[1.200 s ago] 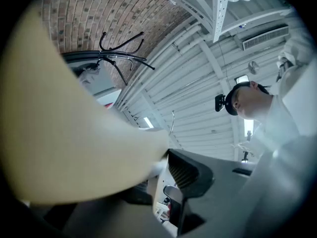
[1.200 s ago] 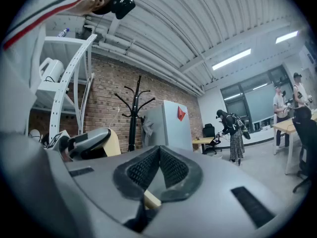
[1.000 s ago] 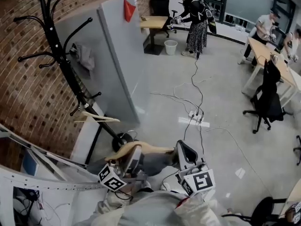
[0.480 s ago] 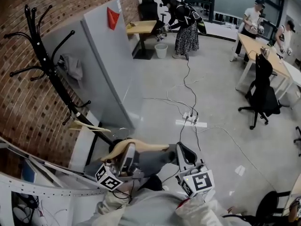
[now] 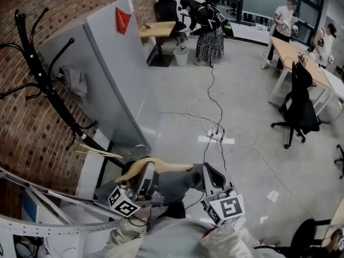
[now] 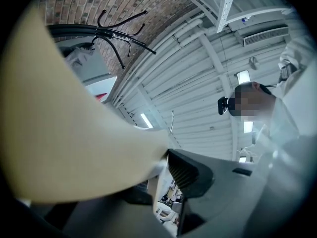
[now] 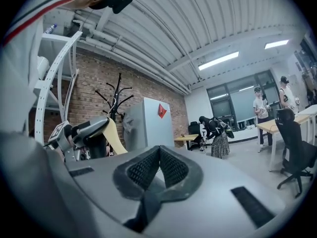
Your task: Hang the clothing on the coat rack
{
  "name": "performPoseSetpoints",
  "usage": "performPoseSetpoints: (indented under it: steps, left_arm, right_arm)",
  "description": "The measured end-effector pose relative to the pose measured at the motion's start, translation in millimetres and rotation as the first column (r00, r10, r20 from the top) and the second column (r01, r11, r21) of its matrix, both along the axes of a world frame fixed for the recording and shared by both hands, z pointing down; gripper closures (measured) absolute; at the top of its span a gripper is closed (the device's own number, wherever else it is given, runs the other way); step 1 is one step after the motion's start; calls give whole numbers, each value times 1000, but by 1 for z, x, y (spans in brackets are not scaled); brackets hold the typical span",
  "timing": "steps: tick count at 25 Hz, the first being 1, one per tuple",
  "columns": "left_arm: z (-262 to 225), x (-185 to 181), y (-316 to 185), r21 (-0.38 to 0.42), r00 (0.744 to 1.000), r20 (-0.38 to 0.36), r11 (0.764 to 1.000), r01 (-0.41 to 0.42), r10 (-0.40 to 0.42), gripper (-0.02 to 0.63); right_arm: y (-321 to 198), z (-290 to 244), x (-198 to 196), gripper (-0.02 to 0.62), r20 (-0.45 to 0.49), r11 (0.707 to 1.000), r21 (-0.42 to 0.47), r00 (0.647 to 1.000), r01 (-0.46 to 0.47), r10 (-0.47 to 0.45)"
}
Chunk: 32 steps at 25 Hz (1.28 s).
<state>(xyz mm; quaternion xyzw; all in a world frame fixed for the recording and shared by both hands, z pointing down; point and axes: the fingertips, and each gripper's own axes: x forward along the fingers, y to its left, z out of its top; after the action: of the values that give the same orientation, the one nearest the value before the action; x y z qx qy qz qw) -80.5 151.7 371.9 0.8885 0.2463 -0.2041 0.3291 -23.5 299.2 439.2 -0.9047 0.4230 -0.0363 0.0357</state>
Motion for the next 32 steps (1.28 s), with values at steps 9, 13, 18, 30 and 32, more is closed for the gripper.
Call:
performPoseSetpoints:
  steps: [9,13,18,30,32]
  left_arm:
    - [-2,44,-45,-24,1000,-8,1000,17,-17,505]
    - [-4,63,-67,-37,1000,-7,999,11,-11,505]
    - [-7,92,-92,-41,1000,-10,999,4,-5,505]
    - [-4,142,-141,-12,1000,-20,1000,-12,12,505]
    - [-2,145,-146,-16,1000,-14,1000,-8,7,505]
  right_arm:
    - [-51,-10,43,571,-12,999,-32,999,38,-39]
    - [-77,-15,63,571,-11,997,-57,999,46,-47]
    - [-107,-19,89,571,-2,998,-53,999,40,-40]
    - [-165,-18,138,571,-28,999,-27,999,28,-28]
    - [-170,-14,141,571,-17,999,-35,999,31,-32]
